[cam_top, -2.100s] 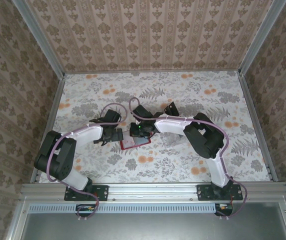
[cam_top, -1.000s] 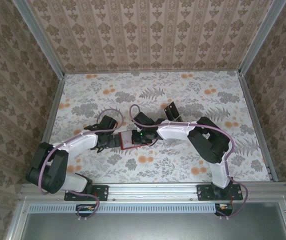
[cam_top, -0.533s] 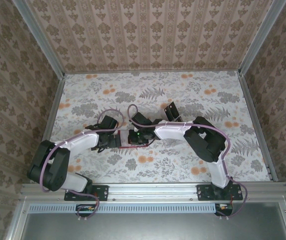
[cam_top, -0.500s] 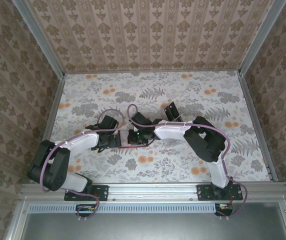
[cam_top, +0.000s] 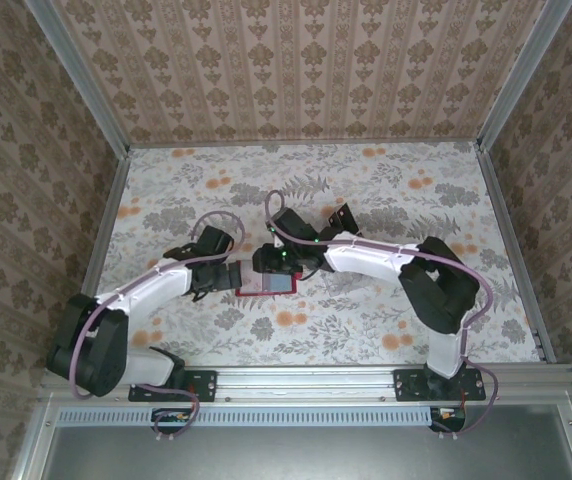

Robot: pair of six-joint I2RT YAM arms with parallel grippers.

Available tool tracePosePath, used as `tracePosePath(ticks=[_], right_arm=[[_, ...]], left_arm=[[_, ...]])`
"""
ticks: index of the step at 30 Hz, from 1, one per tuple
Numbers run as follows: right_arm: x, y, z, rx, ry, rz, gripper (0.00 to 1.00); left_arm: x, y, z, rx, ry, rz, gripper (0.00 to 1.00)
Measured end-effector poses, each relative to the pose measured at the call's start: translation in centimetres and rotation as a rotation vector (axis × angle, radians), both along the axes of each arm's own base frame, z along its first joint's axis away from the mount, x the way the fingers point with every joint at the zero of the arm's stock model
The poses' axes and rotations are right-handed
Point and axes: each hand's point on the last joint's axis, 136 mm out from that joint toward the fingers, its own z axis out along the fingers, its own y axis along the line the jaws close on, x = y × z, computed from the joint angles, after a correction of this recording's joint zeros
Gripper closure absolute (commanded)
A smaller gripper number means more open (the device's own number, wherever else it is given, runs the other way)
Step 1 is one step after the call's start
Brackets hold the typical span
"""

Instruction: Put the credit cards into the card holder

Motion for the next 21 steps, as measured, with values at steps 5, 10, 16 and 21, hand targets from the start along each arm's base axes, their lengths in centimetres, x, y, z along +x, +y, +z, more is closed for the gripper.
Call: tracePosePath(ticks=[5,10,16,21], right_arm=[[1.2,-2.5,-1.1,-0.064,-0.006,-0.030,0.57],[1.6,-3.6,-2.3,-0.109,0.002,-0.041,0.57],[1.4,-3.8,-4.4,-0.145,0.031,-0.032,0.57],[1.2,-4.0,-6.1,-0.169,0.060,-0.030,0.57]], left_arm=[[0.4,-0.3,1.4,-0.030,-0.045,-0.006,0.00],[0.3,-0.6,1.7,-0.042,-0.053,-0.016,0.00],[0.1,-1.2,1.7,-0.052,-0.049,-0.036,0.00],[0.0,-1.5,1.7,-0.057,-0.049,-0.046,0.00]])
